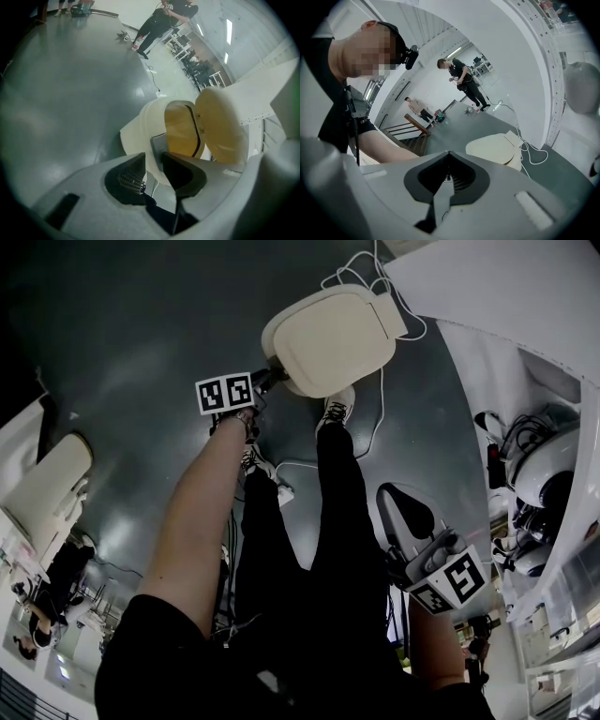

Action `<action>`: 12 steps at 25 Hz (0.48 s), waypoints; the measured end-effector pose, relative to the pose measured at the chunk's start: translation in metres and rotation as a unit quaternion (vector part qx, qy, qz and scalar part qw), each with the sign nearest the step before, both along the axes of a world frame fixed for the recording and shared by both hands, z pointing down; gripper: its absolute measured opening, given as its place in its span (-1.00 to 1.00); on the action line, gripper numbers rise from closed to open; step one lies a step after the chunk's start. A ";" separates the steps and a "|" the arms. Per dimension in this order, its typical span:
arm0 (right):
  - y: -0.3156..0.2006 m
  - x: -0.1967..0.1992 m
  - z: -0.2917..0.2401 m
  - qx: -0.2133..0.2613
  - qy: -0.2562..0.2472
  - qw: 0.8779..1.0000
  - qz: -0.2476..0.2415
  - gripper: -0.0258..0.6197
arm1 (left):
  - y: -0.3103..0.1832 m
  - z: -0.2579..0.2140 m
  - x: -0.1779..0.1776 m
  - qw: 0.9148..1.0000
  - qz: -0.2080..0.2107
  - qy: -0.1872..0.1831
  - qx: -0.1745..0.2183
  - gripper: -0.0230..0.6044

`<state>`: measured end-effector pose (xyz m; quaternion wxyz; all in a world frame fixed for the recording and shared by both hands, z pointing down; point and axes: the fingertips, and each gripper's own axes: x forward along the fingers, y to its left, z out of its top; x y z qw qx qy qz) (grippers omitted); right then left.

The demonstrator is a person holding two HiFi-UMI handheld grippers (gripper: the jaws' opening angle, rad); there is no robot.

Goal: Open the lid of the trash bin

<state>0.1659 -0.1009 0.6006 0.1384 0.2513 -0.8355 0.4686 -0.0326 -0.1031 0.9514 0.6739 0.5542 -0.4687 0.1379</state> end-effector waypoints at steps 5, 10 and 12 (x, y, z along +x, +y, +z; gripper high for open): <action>0.002 -0.009 0.001 0.002 0.000 1.000 -0.013 -0.90 | -0.003 -0.001 0.001 1.000 -0.004 0.007 0.002 -0.54; -0.001 -0.019 -0.003 -0.006 -0.016 1.000 -0.008 -0.90 | -0.001 0.000 0.001 1.000 -0.004 0.014 0.000 -0.54; 0.001 -0.018 -0.002 -0.004 -0.011 1.000 -0.013 -0.90 | -0.002 -0.001 0.001 1.000 -0.007 0.011 0.002 -0.55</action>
